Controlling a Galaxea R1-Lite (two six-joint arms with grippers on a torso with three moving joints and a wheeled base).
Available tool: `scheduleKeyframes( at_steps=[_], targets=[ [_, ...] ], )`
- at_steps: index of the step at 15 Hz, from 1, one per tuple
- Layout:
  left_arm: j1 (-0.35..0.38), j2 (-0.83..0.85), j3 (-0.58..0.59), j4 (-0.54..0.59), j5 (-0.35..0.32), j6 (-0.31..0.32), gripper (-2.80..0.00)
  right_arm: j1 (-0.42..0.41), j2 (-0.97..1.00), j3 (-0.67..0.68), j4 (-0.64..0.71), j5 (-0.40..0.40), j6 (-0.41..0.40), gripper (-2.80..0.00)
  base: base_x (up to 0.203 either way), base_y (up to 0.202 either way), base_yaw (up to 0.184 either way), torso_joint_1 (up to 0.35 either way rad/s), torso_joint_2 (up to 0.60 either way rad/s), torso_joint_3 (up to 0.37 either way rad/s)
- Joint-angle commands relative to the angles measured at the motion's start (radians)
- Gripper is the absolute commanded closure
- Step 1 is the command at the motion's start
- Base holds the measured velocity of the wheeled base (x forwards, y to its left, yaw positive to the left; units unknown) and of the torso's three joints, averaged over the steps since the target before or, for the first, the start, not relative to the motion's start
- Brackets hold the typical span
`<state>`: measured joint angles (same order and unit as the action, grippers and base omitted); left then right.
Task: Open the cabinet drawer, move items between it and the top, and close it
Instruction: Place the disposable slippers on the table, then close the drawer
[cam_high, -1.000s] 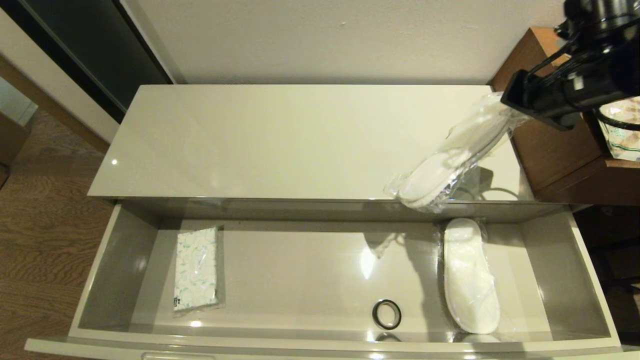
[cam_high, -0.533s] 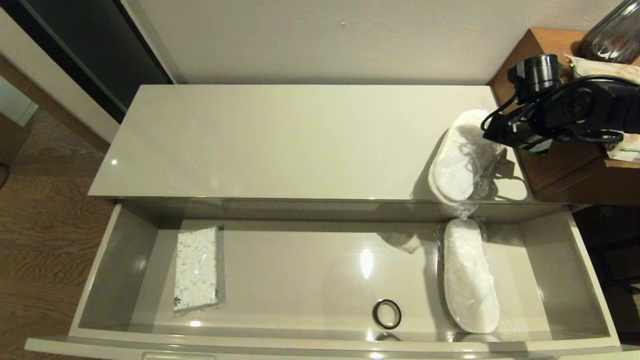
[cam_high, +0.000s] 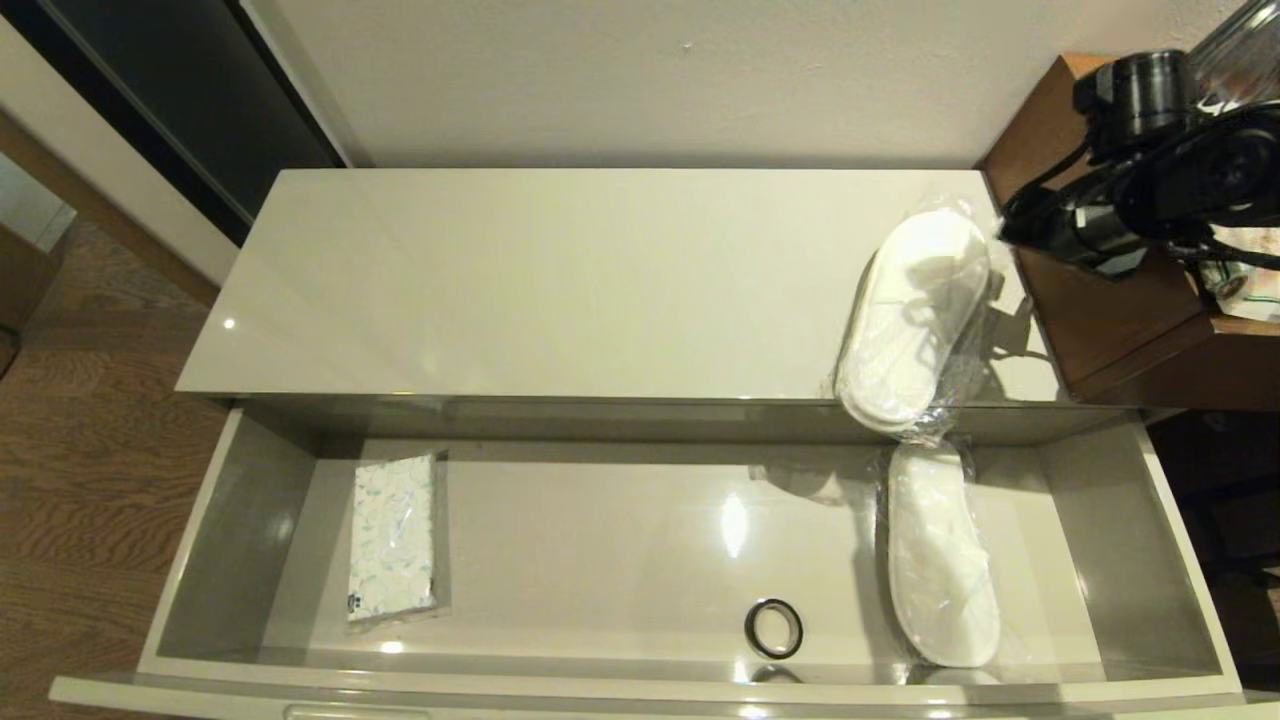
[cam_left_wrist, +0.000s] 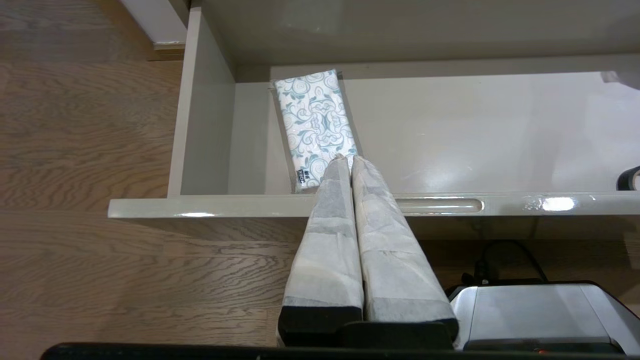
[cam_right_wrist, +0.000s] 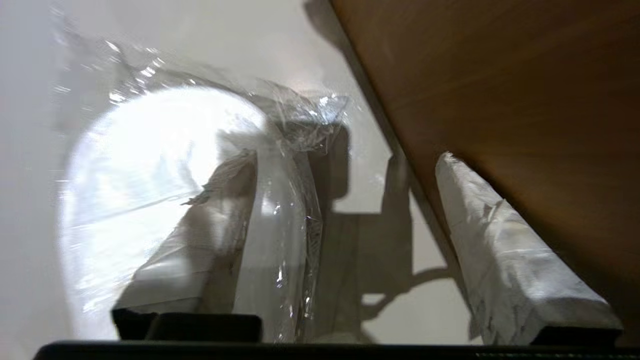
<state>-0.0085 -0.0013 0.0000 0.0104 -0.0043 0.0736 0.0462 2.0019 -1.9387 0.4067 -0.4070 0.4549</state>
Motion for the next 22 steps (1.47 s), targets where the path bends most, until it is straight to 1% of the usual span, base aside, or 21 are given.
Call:
scheduleKeyframes(
  at_steps=[1,3,5,6,9,11,13,15,17,18,19,20,21,22],
  targets=[
    [-0.001,0.001,0.001,0.0,0.0,0.0,0.0,0.001,-0.114,0.005,0.002,-0.004,0.002,-2.8,0.0,0.0,0.0,0.0,0.0,0.0],
    [-0.001,0.001,0.001,0.0,0.0,0.0,0.0,0.003,-0.192,0.019,0.016,-0.001,0.001,-2.8,0.0,0.0,0.0,0.0,0.0,0.0],
    [0.001,0.001,0.0,0.0,0.0,0.0,0.0,0.012,-0.303,0.112,0.041,0.027,0.001,-2.8,0.0,0.0,0.0,0.0,0.0,0.0],
    [0.0,0.001,0.0,0.0,0.0,0.0,0.0,0.019,-0.372,0.201,0.05,0.053,-0.002,0.0,0.0,0.0,0.0,0.0,0.0,0.0],
    [0.001,0.001,0.001,0.0,0.0,0.0,0.0,0.054,-0.587,0.479,0.057,0.095,-0.059,0.0,0.0,0.0,0.0,0.0,0.0,0.0],
    [0.0,0.001,0.001,0.0,0.0,0.0,0.0,0.107,-0.753,0.591,0.095,0.1,-0.079,0.0,0.0,0.0,0.0,0.0,0.0,0.0],
    [-0.001,0.001,0.002,0.0,0.0,0.0,0.0,0.163,-0.885,0.638,0.212,0.083,-0.086,0.0,0.0,0.0,0.0,0.0,0.0,0.0],
    [-0.001,0.001,0.001,0.0,0.0,0.001,0.0,0.185,-1.015,0.637,0.364,0.027,-0.077,0.0,0.0,0.0,0.0,0.0,0.0,0.0],
    [-0.001,0.001,0.0,0.0,0.0,0.0,0.0,0.191,-1.114,0.568,0.649,-0.011,-0.034,0.0,0.0,0.0,0.0,0.0,0.0,0.0],
    [0.0,0.001,0.0,0.0,0.0,0.0,0.0,0.192,-1.166,0.523,0.804,-0.019,0.007,0.0,0.0,0.0,0.0,0.0,0.0,0.0],
    [-0.001,0.001,0.0,0.0,0.0,0.0,0.0,0.191,-1.23,0.504,0.9,-0.02,0.038,0.0,0.0,0.0,0.0,0.0,0.0,0.0],
    [0.001,0.001,0.001,0.0,0.0,0.001,0.0,0.18,-1.294,0.498,0.969,-0.006,0.055,0.0,0.0,0.0,0.0,0.0,0.0,0.0],
    [0.0,0.001,0.002,0.0,0.0,0.001,0.0,0.139,-1.351,0.501,1.034,0.033,0.063,0.0,0.0,0.0,0.0,0.0,0.0,0.0],
    [0.0,0.001,0.0,0.0,0.0,0.0,0.0,0.056,-1.39,0.507,1.069,0.096,0.055,0.0,0.0,0.0,0.0,0.0,0.0,0.0]
  ],
)
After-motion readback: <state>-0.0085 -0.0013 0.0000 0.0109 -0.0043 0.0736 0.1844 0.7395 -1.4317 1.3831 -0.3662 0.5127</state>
